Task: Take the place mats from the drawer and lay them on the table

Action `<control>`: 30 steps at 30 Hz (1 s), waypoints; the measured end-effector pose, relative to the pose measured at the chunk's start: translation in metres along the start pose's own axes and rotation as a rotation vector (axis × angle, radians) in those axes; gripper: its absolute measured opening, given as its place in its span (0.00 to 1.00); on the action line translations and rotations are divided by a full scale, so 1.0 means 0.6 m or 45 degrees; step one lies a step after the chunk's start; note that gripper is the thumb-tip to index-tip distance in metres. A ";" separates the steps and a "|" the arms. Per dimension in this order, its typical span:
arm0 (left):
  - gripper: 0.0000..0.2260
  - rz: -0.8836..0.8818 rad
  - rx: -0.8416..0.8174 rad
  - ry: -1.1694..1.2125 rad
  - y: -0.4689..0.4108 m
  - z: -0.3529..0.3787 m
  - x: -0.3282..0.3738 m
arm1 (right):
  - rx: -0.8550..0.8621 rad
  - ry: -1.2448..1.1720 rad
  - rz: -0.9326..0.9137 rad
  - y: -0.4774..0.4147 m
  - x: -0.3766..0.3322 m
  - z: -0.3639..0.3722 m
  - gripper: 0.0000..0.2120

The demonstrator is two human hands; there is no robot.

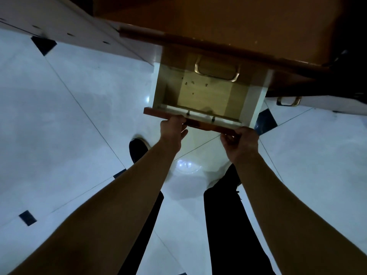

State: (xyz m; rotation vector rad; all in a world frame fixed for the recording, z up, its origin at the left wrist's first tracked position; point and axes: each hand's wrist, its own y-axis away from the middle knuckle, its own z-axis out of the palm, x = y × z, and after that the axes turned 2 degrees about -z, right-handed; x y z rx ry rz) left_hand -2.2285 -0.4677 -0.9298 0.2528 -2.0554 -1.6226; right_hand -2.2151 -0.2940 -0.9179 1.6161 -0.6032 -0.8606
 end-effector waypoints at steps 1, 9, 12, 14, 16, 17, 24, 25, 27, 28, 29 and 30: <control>0.03 0.041 -0.008 -0.059 -0.005 0.006 0.008 | -0.014 0.009 -0.004 -0.005 -0.006 0.007 0.09; 0.02 0.351 -0.098 -0.301 -0.034 0.053 0.064 | -0.163 0.126 -0.073 -0.042 -0.076 0.048 0.05; 0.03 0.408 -0.140 -0.345 -0.041 0.073 0.088 | -0.216 0.203 -0.065 -0.048 -0.103 0.064 0.08; 0.04 0.430 -0.156 -0.374 -0.044 0.082 0.103 | -0.234 0.245 -0.066 -0.052 -0.117 0.072 0.11; 0.05 0.439 -0.156 -0.404 -0.049 0.093 0.117 | -0.248 0.303 -0.073 -0.055 -0.131 0.081 0.14; 0.05 0.433 -0.146 -0.413 -0.051 0.100 0.126 | -0.256 0.349 -0.081 -0.057 -0.139 0.085 0.14; 0.08 0.354 -0.132 -0.454 -0.070 0.109 0.156 | -0.289 0.701 -0.118 -0.061 -0.163 0.079 0.13; 0.08 0.344 -0.132 -0.446 -0.070 0.107 0.155 | -0.291 0.721 -0.138 -0.061 -0.160 0.075 0.13; 0.08 0.354 -0.155 -0.449 -0.066 0.106 0.154 | -0.309 0.742 -0.165 -0.059 -0.155 0.072 0.15; 0.08 0.371 -0.178 -0.460 -0.065 0.106 0.152 | -0.320 0.739 -0.168 -0.058 -0.154 0.071 0.15; 0.09 0.389 -0.188 -0.487 -0.064 0.106 0.150 | -0.302 0.780 -0.201 -0.061 -0.154 0.070 0.15; 0.08 0.423 -0.203 -0.505 -0.059 0.103 0.147 | -0.286 0.797 -0.205 -0.062 -0.153 0.068 0.15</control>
